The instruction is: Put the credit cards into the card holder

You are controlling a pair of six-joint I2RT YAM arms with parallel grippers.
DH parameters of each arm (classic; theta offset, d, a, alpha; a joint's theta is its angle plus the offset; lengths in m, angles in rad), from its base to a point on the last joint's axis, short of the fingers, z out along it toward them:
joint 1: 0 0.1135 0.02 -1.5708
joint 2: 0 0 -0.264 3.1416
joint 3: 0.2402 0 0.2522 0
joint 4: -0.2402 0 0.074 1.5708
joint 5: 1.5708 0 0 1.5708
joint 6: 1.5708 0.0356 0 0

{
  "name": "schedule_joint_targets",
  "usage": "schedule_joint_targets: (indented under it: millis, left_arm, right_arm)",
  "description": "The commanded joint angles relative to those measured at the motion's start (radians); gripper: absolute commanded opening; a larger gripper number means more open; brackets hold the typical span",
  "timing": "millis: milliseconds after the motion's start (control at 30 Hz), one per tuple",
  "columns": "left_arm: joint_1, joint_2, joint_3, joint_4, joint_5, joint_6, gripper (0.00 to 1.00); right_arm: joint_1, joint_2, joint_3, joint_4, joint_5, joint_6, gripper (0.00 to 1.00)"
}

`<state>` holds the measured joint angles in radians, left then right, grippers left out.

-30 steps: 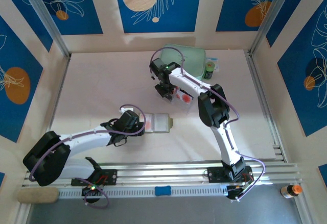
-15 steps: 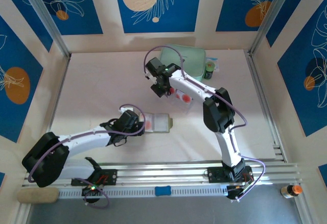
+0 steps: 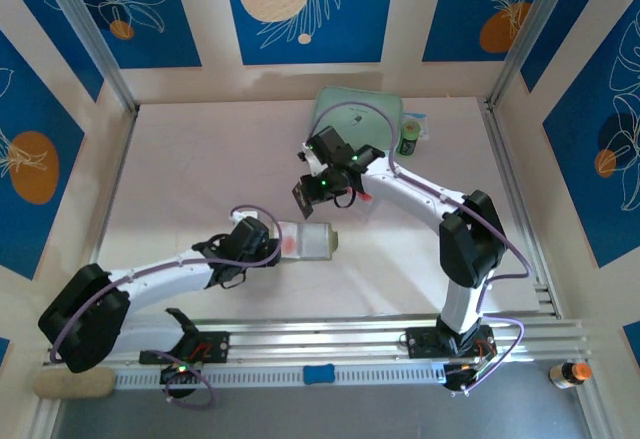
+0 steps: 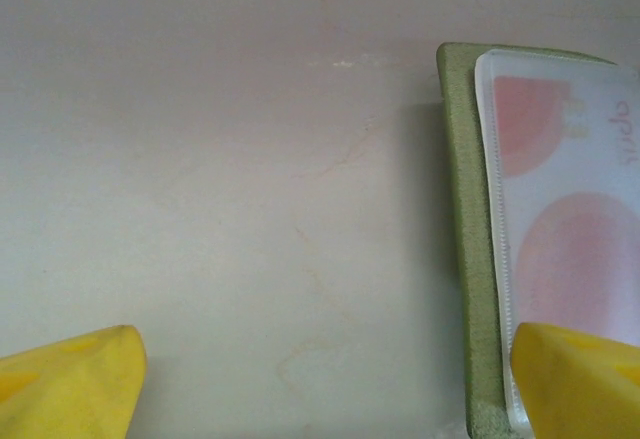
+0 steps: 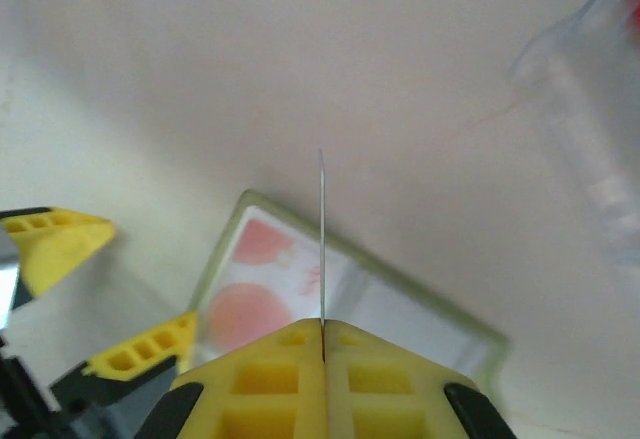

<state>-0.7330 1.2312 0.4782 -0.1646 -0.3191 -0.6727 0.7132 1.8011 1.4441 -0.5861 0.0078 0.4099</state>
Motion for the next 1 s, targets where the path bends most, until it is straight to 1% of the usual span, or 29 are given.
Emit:
schedule_joint_targets:
  millis: [0,233,567,967]
  left_arm:
    - [0.011,-0.017,-0.017,-0.028,-0.02,-0.014,0.94]
    - [0.011,-0.023,-0.013,-0.035,-0.017,-0.015,0.94]
    - [0.011,-0.04,0.028,-0.06,-0.029,0.004,0.94]
    - [0.026,0.058,0.09,-0.028,-0.018,0.052,0.95]
  right_arm:
    - [0.0,0.0,-0.084,0.155,-0.201,0.196,0.0]
    - [0.018,0.041,-0.171,0.241,-0.217,0.28,0.0]
    - [0.021,0.114,-0.184,0.272,-0.229,0.303,0.0]
    - [0.022,0.123,-0.198,0.296,-0.245,0.317,0.0]
